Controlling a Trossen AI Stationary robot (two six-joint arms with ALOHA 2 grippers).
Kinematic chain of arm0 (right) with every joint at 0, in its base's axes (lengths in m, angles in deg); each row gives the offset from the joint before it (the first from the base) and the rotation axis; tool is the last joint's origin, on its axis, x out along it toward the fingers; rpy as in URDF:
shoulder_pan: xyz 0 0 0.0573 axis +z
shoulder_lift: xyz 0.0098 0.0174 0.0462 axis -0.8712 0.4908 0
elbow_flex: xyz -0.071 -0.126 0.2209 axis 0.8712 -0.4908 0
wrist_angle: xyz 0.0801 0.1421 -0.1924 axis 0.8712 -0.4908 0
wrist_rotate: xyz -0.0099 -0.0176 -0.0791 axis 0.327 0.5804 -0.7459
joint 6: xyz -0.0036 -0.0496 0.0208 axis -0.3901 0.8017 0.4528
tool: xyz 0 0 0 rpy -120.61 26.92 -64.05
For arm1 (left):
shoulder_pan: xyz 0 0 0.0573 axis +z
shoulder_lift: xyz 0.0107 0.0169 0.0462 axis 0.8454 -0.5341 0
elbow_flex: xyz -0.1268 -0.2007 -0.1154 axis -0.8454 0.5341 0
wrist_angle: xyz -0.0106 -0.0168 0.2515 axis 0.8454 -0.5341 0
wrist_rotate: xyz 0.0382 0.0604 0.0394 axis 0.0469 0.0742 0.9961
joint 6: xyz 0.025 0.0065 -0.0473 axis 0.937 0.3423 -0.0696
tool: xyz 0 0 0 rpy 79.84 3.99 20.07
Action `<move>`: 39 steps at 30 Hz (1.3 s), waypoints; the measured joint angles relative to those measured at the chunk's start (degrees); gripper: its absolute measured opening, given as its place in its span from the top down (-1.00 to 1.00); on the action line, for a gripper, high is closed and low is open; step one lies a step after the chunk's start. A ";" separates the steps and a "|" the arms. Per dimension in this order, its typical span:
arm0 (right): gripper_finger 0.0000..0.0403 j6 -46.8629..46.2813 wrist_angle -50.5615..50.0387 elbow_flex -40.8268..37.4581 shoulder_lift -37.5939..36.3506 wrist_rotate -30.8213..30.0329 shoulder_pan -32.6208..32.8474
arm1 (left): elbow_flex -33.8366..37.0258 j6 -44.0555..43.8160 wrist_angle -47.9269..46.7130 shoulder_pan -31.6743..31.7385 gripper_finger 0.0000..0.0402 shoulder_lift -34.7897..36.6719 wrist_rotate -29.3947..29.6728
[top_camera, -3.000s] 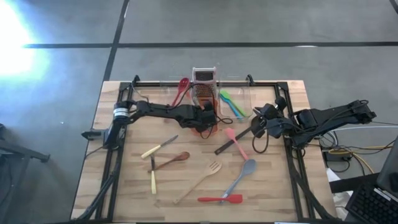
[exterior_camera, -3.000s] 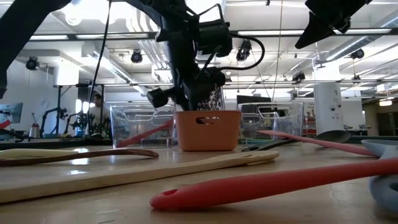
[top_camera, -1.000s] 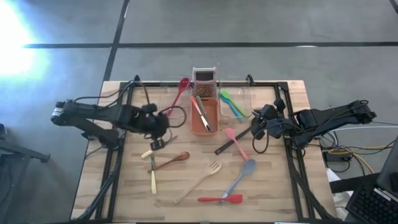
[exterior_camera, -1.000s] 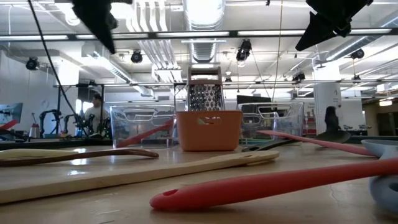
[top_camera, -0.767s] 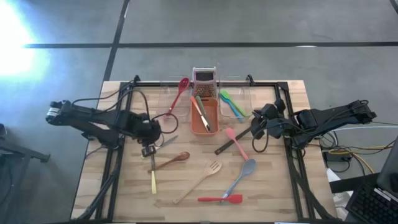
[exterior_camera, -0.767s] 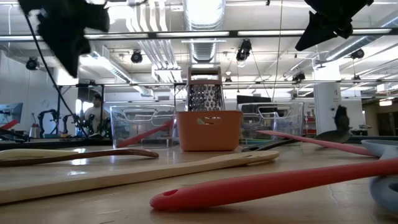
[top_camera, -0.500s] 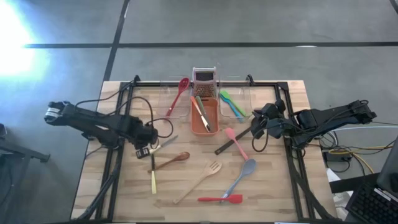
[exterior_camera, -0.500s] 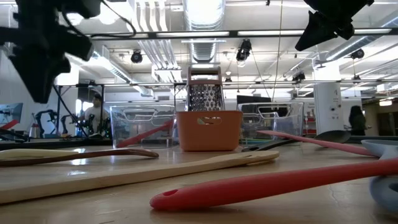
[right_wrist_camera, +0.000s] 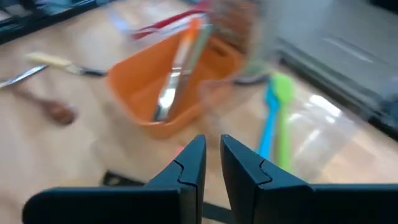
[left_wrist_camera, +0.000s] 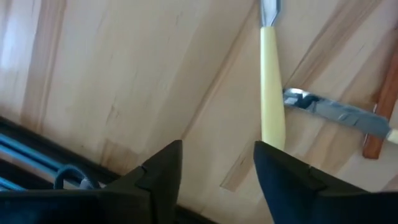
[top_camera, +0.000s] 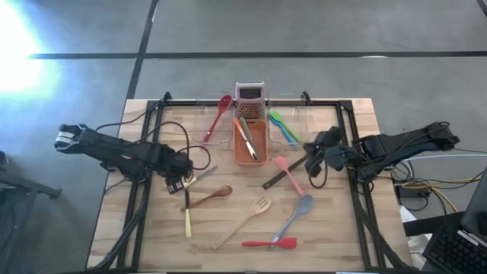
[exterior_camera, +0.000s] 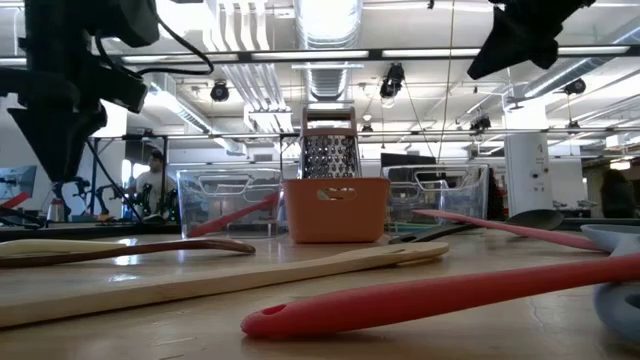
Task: Pick & Place Kitchen Items
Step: Put the brown slotted serving spoon into the left transparent bin
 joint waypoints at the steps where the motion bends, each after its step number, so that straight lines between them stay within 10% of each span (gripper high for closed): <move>1: 0.79 1.59 1.72 0.01 0.58 1.31 0.29 | 0.09 0.54 0.77 0.00 -0.05 0.00 0.24; 16: 0.79 9.42 17.11 2.01 15.78 21.08 2.29 | 0.20 8.77 17.31 0.00 -0.12 0.00 0.36; 28: 0.59 -4.76 -14.81 13.54 25.03 22.23 2.68 | 0.20 8.91 19.36 0.00 -0.12 0.00 1.41; 39: 0.20 -7.85 -3.26 13.16 27.33 31.49 8.71 | 0.21 13.26 24.57 0.02 -0.12 -0.09 3.60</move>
